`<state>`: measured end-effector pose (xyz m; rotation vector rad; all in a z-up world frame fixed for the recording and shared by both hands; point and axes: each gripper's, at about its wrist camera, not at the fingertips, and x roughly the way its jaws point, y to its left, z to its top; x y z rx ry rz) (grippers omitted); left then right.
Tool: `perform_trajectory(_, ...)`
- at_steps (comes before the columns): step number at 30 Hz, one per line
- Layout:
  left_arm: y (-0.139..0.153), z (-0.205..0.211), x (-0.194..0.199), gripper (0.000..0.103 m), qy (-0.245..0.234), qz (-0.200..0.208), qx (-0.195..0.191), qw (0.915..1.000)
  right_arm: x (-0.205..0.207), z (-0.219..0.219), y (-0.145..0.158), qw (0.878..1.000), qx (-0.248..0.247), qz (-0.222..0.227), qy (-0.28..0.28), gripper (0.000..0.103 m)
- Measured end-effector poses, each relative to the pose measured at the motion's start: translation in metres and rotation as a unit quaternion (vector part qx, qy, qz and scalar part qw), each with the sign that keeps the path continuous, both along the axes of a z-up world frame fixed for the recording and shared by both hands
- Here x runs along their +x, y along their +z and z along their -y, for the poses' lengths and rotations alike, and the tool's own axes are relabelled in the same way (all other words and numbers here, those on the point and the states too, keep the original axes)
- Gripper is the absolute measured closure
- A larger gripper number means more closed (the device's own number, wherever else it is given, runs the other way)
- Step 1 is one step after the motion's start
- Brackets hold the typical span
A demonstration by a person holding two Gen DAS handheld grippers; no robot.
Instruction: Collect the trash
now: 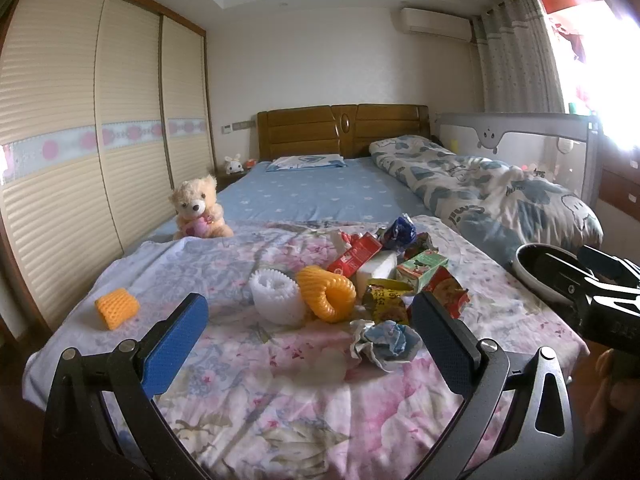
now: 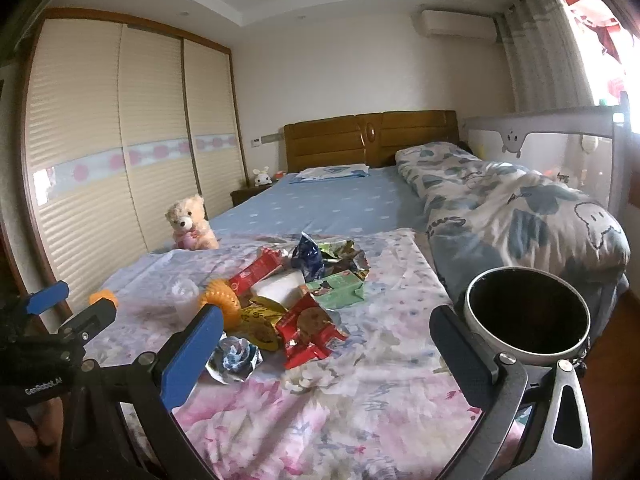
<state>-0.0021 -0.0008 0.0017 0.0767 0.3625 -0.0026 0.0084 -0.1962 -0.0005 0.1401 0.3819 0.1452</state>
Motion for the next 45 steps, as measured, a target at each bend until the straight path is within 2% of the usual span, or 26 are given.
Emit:
perform_trajectory(43, -0.0012, -0.0015, -0.0008, 0.0, 0.002, -0.004, -0.005, 1.0, 0.0027, -0.0047, -0.0035, 1.0, 0.008, -0.012, 0.012, 0.0)
perform_trajectory(45, -0.0085, -0.0021, -0.0009, 0.0, 0.003, -0.009, -0.008, 0.9999, 0.0035, -0.0045, -0.0045, 1.0, 0.009, -0.013, 0.012, 0.0)
